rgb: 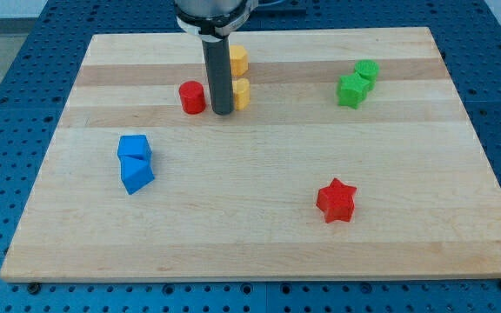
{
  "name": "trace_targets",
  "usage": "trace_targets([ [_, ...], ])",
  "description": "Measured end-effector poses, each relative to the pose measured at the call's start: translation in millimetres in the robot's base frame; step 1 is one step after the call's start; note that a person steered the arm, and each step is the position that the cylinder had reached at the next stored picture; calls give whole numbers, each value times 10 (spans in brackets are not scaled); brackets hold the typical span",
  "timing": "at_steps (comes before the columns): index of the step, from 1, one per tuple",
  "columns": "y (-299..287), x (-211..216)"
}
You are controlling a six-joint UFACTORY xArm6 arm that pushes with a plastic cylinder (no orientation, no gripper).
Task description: Move the yellow heart to the yellow hexagon
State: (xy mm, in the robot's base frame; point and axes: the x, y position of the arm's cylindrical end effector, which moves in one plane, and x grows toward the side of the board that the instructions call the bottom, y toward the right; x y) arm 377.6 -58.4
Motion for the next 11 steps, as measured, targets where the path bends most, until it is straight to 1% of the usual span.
trace_targets([
  [1,104,128],
  [2,373,153],
  [3,435,42],
  [5,434,-97],
  [7,277,-13],
  [8,236,-42],
  [11,56,-405],
])
